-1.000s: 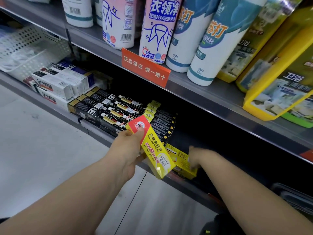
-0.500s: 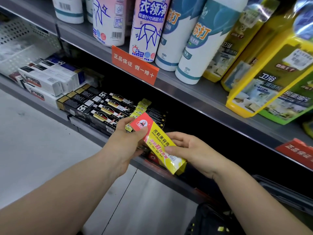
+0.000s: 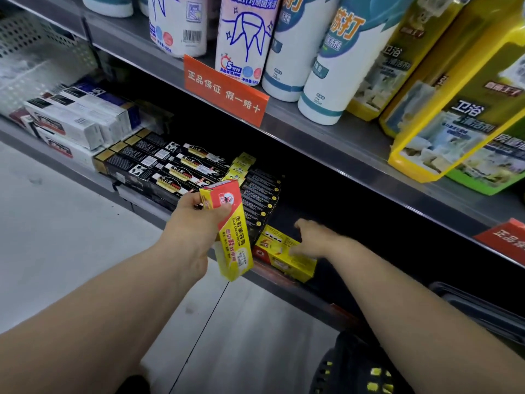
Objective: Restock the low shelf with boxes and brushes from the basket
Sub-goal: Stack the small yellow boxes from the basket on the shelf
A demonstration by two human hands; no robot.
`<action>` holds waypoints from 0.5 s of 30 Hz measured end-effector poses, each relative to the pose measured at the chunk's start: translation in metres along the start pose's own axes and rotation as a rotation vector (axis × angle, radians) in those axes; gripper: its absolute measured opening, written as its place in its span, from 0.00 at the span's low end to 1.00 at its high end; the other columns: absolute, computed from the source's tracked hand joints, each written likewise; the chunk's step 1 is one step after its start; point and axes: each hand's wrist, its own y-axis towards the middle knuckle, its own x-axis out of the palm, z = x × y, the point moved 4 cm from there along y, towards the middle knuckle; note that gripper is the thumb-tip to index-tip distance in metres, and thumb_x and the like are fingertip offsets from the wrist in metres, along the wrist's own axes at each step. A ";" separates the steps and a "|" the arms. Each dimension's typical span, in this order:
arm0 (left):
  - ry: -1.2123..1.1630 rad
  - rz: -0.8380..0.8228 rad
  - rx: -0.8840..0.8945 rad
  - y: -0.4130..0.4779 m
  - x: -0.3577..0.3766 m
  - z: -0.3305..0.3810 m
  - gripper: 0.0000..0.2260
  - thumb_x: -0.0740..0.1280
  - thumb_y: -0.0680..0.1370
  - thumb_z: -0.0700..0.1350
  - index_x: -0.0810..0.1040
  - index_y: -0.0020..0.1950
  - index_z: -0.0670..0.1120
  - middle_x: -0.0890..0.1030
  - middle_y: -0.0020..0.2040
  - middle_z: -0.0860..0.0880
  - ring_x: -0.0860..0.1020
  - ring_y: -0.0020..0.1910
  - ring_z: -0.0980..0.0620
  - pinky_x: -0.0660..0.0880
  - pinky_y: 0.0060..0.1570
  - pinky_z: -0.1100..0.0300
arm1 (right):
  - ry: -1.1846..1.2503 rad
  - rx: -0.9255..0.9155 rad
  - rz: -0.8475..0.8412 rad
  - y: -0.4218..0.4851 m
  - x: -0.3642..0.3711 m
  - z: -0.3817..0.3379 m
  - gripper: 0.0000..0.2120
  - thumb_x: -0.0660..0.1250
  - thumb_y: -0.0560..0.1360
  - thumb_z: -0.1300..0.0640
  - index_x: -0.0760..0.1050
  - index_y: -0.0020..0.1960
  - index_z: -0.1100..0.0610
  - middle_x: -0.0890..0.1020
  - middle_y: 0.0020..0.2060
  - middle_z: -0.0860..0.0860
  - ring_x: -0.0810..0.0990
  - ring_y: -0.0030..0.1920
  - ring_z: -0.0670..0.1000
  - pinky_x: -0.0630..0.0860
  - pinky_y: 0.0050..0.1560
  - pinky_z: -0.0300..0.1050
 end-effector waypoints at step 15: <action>0.001 -0.001 -0.011 0.007 0.001 -0.004 0.14 0.67 0.77 0.40 0.71 0.61 0.46 0.80 0.38 0.49 0.79 0.33 0.53 0.72 0.29 0.61 | -0.033 0.086 0.011 0.019 0.008 0.009 0.21 0.72 0.69 0.44 0.76 0.52 0.59 0.80 0.49 0.54 0.79 0.48 0.53 0.75 0.44 0.42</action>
